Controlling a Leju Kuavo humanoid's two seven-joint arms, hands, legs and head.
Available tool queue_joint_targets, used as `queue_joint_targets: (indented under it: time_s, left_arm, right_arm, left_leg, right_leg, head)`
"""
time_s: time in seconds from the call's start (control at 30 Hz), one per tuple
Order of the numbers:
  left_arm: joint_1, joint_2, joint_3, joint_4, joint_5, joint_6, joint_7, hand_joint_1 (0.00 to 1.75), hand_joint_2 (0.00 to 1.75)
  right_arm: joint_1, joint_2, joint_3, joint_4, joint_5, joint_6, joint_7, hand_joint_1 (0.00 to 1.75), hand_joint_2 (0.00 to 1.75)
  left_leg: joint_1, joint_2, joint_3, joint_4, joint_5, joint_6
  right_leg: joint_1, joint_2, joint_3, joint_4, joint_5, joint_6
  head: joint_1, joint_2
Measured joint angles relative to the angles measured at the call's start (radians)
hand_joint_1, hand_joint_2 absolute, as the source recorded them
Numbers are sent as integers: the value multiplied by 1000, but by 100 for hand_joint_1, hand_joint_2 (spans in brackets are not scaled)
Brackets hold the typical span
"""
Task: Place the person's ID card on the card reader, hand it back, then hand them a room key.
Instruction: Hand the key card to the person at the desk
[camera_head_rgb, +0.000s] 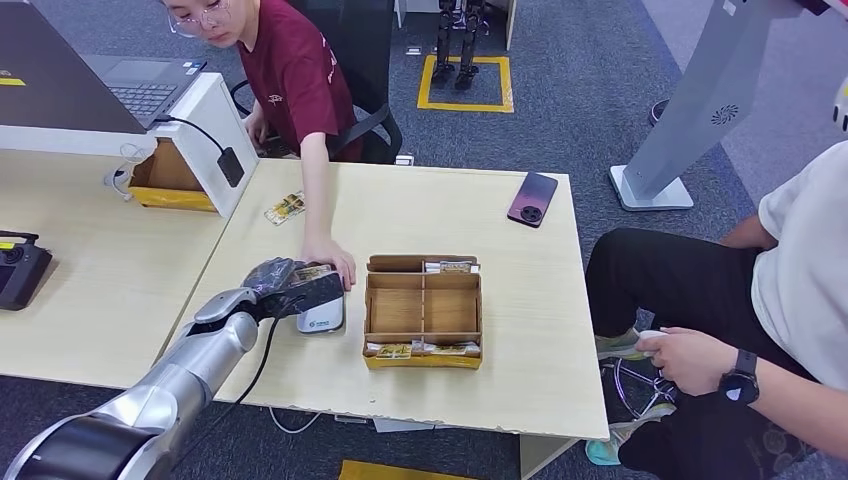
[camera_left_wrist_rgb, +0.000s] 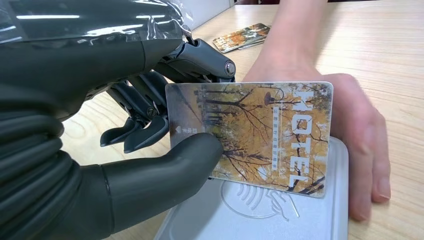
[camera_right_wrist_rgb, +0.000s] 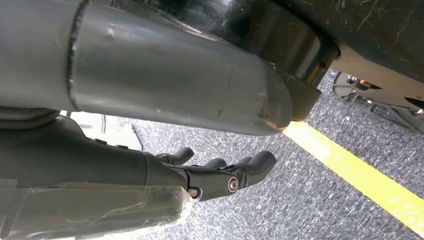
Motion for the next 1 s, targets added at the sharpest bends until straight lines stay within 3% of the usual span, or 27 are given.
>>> queue_joint_targets:
  time_s: [0.57, 0.77, 1.0]
  left_arm:
    - [4, -4, -40, 2, 22, -2, -8, 175, 175]
    - [47, -11, 19, -24, 314, -38, -222, 175, 175]
    - [130, -28, 148, -220, 698, -99, -322, 175, 175]
  right_arm:
    - [-2, 0, 0, 0, 12, 3, 2, 0, 0]
    - [0, 0, 0, 0, 10, 4, -7, 0, 0]
    - [2, 0, -2, 0, 8, 2, -20, 0, 0]
  left_leg:
    - [0, -1, 1, 0, 0, 0]
    - [0, -1, -1, 0, 1, 0]
    - [0, 2, -11, 1, 3, 0]
  right_leg:
    - [0, 0, 2, 0, 0, 0]
    - [0, -1, -1, 0, 0, 0]
    - [0, 3, -13, 0, 4, 0]
  head:
    - [0, 0]
    - [0, 0]
    - [0, 0]
